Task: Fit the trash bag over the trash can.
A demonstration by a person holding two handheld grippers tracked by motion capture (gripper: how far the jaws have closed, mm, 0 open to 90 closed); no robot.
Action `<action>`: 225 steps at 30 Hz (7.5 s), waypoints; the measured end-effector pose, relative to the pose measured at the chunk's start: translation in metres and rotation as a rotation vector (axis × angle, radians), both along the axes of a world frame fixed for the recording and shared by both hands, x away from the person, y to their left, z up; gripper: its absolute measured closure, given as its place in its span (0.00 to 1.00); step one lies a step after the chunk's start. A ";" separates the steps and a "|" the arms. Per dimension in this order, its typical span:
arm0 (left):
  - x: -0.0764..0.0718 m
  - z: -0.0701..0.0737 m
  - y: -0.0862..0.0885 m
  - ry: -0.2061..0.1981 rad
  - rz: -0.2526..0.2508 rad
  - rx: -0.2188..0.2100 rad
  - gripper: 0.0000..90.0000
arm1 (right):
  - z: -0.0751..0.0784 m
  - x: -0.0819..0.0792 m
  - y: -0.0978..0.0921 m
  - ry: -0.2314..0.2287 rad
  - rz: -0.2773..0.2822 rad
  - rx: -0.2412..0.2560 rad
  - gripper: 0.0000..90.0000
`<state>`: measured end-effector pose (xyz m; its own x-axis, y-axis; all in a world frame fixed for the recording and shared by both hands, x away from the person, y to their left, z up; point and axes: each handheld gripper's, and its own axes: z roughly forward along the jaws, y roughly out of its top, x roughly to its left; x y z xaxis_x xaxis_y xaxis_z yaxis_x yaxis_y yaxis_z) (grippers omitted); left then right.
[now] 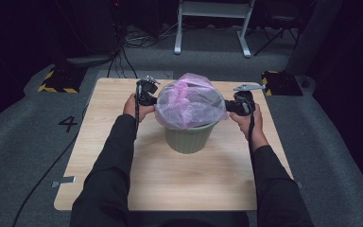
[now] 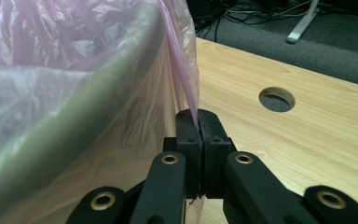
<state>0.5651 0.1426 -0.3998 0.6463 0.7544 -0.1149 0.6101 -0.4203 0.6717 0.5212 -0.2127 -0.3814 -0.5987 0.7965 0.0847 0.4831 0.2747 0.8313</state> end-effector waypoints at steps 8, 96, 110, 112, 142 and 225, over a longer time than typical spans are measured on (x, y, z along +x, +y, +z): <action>-0.024 0.011 0.024 -0.178 0.108 0.021 0.36 | 0.004 -0.014 -0.018 -0.101 -0.022 -0.028 0.76; -0.134 -0.002 0.014 -0.445 -0.274 0.028 1.00 | 0.084 -0.064 0.011 -0.392 0.323 -0.176 0.56; -0.129 -0.005 0.015 -0.440 -0.259 0.018 1.00 | 0.066 -0.014 0.036 -0.246 0.314 -0.222 0.70; -0.128 -0.005 0.015 -0.439 -0.258 0.018 1.00 | 0.064 -0.010 0.036 -0.230 0.304 -0.219 0.79; -0.112 -0.031 0.009 -0.346 -0.295 0.094 1.00 | -0.007 0.047 -0.004 0.014 -0.053 0.005 1.00; -0.164 -0.017 0.060 -0.365 -0.114 -0.086 0.19 | -0.016 -0.097 -0.060 -0.210 0.347 0.000 0.26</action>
